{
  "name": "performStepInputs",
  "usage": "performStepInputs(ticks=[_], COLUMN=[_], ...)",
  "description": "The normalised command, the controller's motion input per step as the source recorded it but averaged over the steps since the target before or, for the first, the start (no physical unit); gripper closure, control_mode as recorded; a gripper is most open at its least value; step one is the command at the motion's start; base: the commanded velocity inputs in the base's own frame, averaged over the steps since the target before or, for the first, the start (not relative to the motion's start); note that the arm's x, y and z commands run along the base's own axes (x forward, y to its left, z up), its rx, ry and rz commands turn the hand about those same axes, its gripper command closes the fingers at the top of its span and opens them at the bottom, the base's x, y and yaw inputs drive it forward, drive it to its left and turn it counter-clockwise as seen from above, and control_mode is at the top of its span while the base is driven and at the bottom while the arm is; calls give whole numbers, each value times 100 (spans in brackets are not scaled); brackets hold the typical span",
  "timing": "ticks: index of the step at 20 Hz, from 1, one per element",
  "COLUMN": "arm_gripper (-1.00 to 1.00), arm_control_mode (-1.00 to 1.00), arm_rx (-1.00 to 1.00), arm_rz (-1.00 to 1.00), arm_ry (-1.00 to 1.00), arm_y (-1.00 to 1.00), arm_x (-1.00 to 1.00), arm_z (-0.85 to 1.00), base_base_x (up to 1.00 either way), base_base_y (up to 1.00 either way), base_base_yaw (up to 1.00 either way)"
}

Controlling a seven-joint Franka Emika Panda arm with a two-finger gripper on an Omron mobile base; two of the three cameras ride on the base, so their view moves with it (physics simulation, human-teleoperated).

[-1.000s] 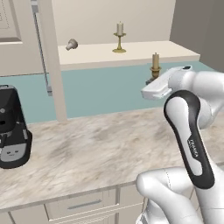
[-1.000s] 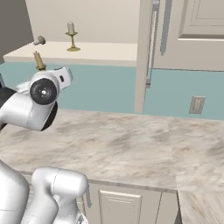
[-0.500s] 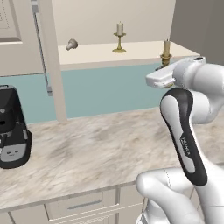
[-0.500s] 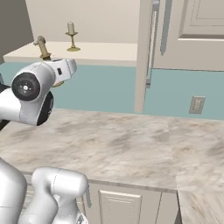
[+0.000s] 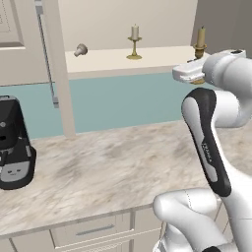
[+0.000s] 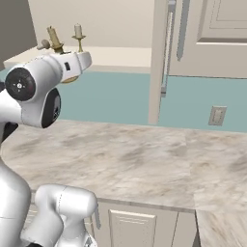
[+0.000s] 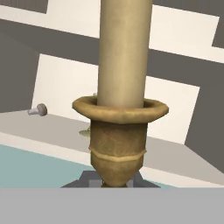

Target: Pick the candle and candle from the dining table and place them in the open cabinet. Close the cabinet after placing the objects.

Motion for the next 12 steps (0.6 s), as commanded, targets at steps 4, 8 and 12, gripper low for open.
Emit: performStepInputs(ticks=[4, 8, 12], arm_gripper=[100, 100, 100], arm_control_mode=[-100, -100, -100], arm_rx=[2, 1, 2], arm_rz=[-3, -2, 0], arm_ry=[0, 0, 0], arm_y=[-26, -22, -12], arm_x=[16, 31, 46], arm_z=[24, 12, 0], base_base_x=[0, 0, 0], base_base_y=[0, 0, 0], base_base_yaw=[0, 0, 0])
